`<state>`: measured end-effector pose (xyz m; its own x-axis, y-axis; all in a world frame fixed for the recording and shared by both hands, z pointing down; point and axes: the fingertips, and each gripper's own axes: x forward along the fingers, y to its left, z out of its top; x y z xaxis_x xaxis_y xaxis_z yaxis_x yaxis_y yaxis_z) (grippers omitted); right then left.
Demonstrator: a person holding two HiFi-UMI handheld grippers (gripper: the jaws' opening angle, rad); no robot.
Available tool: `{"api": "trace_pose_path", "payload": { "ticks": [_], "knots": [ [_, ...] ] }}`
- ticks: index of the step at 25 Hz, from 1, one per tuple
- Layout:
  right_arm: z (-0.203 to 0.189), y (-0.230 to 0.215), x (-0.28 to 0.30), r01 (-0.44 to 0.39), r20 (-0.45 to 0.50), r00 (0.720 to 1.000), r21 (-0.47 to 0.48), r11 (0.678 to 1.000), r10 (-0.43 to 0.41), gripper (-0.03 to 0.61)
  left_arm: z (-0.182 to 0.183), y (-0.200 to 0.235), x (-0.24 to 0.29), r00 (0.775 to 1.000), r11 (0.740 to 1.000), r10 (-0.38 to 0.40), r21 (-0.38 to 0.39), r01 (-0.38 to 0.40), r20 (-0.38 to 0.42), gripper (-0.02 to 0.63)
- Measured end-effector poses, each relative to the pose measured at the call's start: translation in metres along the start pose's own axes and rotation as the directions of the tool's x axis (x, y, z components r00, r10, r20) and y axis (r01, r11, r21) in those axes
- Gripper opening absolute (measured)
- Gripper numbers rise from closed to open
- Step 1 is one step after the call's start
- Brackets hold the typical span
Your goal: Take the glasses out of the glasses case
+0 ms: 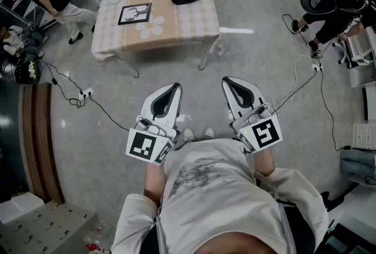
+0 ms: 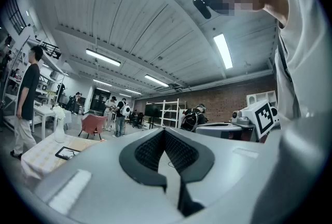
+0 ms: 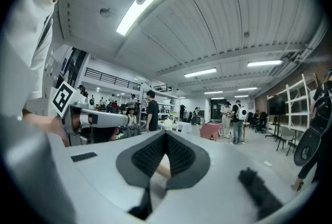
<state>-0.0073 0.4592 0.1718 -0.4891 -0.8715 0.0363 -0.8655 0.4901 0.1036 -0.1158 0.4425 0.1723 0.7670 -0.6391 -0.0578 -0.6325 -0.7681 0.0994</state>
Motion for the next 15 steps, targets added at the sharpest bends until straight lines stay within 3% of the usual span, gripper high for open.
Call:
{"api": "trace_pose_path", "payload": {
  "ticks": [15],
  "knots": [
    [-0.002, -0.014, -0.018, 0.020, 0.025, 0.999, 0.007, 1.000, -0.021, 0.017, -0.007, -0.013, 0.005, 1.000, 0.999, 0.030, -0.037, -0.031, -0.008, 0.006]
  ]
}}
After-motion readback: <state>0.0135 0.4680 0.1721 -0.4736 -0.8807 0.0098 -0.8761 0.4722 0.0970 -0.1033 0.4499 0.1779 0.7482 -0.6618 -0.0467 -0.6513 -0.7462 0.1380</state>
